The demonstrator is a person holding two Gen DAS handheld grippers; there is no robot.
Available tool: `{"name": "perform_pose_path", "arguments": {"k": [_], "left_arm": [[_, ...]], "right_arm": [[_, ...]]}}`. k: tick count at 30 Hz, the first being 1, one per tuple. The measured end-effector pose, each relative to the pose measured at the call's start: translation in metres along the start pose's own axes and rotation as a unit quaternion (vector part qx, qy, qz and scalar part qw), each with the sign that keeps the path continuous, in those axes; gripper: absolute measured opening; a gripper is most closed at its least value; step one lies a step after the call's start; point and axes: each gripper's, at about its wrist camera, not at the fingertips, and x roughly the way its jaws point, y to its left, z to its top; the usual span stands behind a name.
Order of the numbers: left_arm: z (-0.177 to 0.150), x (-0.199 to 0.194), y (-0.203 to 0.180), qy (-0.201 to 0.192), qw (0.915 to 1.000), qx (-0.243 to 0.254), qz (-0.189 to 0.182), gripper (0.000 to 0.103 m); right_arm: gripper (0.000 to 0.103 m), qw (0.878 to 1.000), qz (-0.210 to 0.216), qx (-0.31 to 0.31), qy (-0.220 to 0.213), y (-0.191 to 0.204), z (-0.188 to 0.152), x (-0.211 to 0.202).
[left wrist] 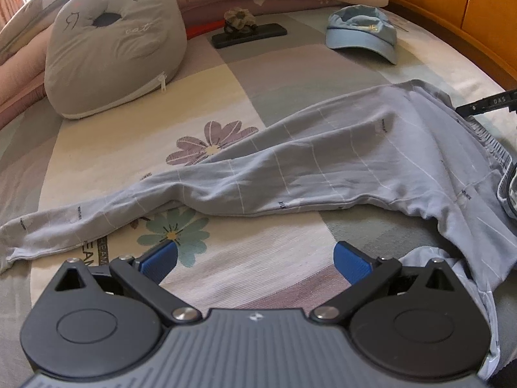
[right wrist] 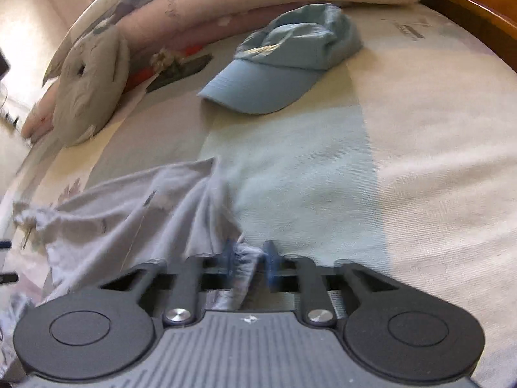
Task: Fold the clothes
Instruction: 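Pull the elastic waistband straight with the right gripper, then release it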
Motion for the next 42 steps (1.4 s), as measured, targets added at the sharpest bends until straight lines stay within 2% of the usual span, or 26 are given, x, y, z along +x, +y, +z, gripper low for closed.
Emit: {"name": "perform_pose_path", "arguments": {"k": [3, 6, 8, 13, 16, 18, 25, 27, 29, 30, 31, 35, 42], "left_arm": [[-0.001, -0.003, 0.002, -0.002, 1.0, -0.005, 0.005, 0.102], [-0.002, -0.008, 0.002, -0.007, 1.0, -0.004, 0.005, 0.102], [-0.003, -0.012, 0.002, -0.011, 0.9999, -0.003, 0.005, 0.102], [-0.004, -0.016, 0.003, -0.018, 0.9998, 0.0, -0.003, 0.102], [-0.006, -0.018, -0.001, -0.02, 0.9996, 0.011, -0.015, 0.102], [-0.007, -0.019, -0.004, -0.021, 0.9993, 0.021, -0.024, 0.102], [-0.008, -0.027, -0.018, -0.029, 0.9964, 0.063, -0.047, 0.102], [-0.009, -0.031, -0.023, -0.034, 0.9954, 0.072, -0.053, 0.102], [-0.011, -0.036, -0.028, -0.039, 0.9946, 0.078, -0.056, 0.102], [-0.012, -0.039, -0.03, -0.041, 0.9945, 0.08, -0.055, 0.102], [-0.013, -0.042, -0.032, -0.042, 0.9943, 0.081, -0.055, 0.102], [-0.022, -0.051, -0.035, -0.045, 0.9944, 0.081, -0.051, 0.102], [-0.028, -0.053, -0.034, -0.039, 0.9959, 0.07, -0.042, 0.102]], "right_arm": [[0.019, 0.998, -0.052, -0.018, -0.003, 0.003, 0.004, -0.004], [0.019, 0.994, -0.104, 0.025, -0.028, -0.017, 0.013, -0.013], [0.021, 0.994, -0.092, 0.051, -0.024, -0.022, 0.016, -0.015], [0.024, 0.993, -0.099, 0.042, -0.045, 0.007, 0.006, -0.042], [0.034, 0.993, -0.098, 0.046, -0.053, 0.03, -0.019, -0.061], [0.036, 0.992, -0.098, 0.049, -0.057, 0.048, -0.046, -0.08], [0.053, 0.991, -0.12, 0.005, -0.052, 0.124, -0.137, -0.116], [0.053, 0.99, -0.131, -0.02, -0.042, 0.14, -0.156, -0.11], [0.05, 0.987, -0.15, -0.038, -0.036, 0.148, -0.166, -0.1], [0.041, 0.984, -0.168, -0.041, -0.03, 0.149, -0.168, -0.095], [0.007, 0.981, -0.186, -0.043, -0.024, 0.149, -0.17, -0.089], [0.008, 0.982, -0.176, 0.03, -0.059, 0.132, -0.172, -0.11], [0.008, 0.968, -0.182, 0.149, -0.084, 0.086, -0.19, -0.147]]}}
